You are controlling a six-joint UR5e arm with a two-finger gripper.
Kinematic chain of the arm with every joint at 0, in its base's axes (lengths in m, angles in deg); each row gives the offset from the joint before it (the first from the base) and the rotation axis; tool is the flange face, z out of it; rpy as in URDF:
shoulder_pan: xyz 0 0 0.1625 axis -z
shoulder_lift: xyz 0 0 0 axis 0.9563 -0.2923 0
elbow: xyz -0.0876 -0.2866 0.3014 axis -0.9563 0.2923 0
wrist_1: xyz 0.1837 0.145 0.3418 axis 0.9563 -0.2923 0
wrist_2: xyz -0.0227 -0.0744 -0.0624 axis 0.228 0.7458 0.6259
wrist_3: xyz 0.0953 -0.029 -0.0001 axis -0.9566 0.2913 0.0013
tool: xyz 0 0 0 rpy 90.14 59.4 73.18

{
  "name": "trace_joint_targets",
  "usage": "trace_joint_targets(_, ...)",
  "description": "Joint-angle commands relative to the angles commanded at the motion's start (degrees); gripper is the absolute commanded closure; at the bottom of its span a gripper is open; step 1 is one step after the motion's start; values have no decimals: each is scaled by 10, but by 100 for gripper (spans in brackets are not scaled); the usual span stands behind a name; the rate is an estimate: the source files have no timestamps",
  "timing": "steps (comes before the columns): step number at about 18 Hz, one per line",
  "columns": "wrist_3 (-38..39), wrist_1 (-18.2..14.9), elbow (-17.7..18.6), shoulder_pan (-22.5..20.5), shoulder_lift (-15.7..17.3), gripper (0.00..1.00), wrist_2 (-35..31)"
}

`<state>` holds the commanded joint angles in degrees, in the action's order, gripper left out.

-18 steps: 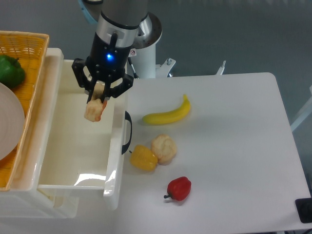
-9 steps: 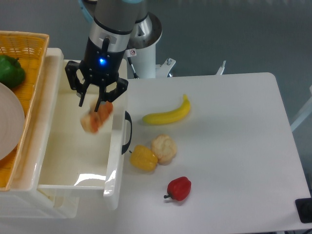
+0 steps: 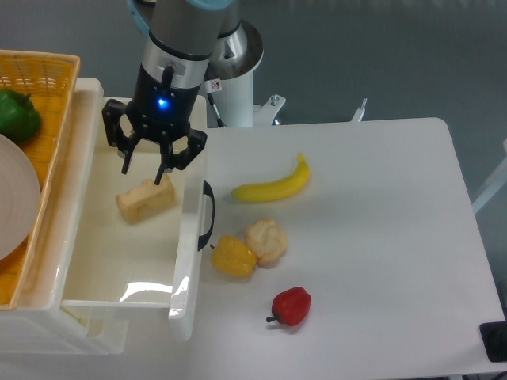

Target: Place the square bread in the upper white drawer

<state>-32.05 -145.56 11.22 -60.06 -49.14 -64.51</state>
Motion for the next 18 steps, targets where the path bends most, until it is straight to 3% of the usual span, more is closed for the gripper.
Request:
trace_joint_targets(1, -8, 0, 0, -2, 0, 9, -2)
trace_joint_targets(2, -17, 0, 0, -4, 0, 0, -4)
trace_joint_targets(7, -35, 5, -4, -25, 3, 0, -14)
trace_joint_targets(12, -72, 4, -3, -32, 4, 0, -87)
trace_joint_targets(18, -165, -1, 3, -76, 5, 0, -107)
